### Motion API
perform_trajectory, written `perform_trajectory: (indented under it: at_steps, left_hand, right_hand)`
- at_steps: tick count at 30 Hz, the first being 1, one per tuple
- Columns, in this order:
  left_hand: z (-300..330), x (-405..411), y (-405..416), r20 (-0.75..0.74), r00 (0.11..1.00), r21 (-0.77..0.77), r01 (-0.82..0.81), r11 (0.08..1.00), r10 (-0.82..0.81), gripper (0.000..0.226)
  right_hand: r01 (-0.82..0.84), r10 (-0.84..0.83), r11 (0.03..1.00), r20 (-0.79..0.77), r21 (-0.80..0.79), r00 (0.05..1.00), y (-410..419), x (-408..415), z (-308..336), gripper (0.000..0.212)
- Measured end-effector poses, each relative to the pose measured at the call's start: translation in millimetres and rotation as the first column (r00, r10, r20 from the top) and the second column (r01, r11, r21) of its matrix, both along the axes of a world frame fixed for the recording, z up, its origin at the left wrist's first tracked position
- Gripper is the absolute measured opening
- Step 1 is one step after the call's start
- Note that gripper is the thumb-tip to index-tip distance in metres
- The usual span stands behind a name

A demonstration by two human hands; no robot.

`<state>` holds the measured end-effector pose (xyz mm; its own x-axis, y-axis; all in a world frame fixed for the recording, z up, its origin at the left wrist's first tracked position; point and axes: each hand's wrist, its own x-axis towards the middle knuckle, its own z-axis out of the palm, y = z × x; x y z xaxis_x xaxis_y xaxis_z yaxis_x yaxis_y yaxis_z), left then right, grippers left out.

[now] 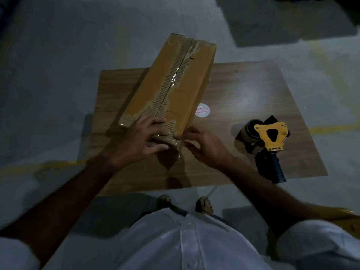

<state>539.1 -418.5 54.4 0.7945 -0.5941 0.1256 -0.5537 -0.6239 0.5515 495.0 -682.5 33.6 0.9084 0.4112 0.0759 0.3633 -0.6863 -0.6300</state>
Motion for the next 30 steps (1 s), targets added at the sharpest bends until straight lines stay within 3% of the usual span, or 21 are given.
perform_trajectory:
  at_steps: [5,10,13,16,21,24,27,30]
  left_hand:
    - [-13.3,-21.4,-16.2,0.025,0.991,-0.097,-0.130,0.987,0.133,0.028]
    - [-21.0,-32.4,-22.0,0.090,0.967,-0.063,-0.233,0.971,0.238,0.043]
    - [-31.8,-41.8,-49.7,0.153,0.889,-0.046,-0.430,0.902,0.431,0.058]
    - [-48.8,-49.3,-72.0,0.235,0.802,-0.096,-0.543,0.834,0.549,0.049]
    - [-69.5,-56.4,-79.6,0.330,0.751,-0.062,-0.587,0.808,0.571,0.061]
    - [-76.2,-60.0,-90.8,0.315,0.724,-0.043,-0.635,0.771,0.614,0.068]
    - [-74.3,-61.6,-94.4,0.309,0.724,-0.042,-0.638,0.769,0.617,0.073]
    - [-65.4,-65.1,-76.1,0.277,0.797,0.000,-0.558,0.830,0.536,0.076]
  right_hand:
    - [-0.151,0.171,0.981,0.167,-0.124,0.971,-10.0,36.5,4.3,0.038]
    - [-0.166,0.174,0.985,0.294,-0.051,0.940,-8.1,40.1,-15.8,0.037]
    - [-0.211,0.218,0.976,0.303,-0.053,0.928,-9.2,41.2,-21.3,0.042]
    - [-0.344,0.361,0.933,0.299,-0.109,0.883,-10.4,58.0,-8.8,0.030]
    - [-0.524,0.572,0.820,0.300,-0.231,0.763,-14.1,101.2,4.4,0.024]
    - [-0.535,0.579,0.813,0.404,-0.230,0.708,-13.2,103.4,-10.8,0.023]
    - [-0.495,0.507,0.856,0.429,-0.148,0.748,-15.4,90.2,-25.7,0.031]
    - [-0.481,0.482,0.871,0.375,-0.104,0.792,-15.5,89.5,-23.9,0.040]
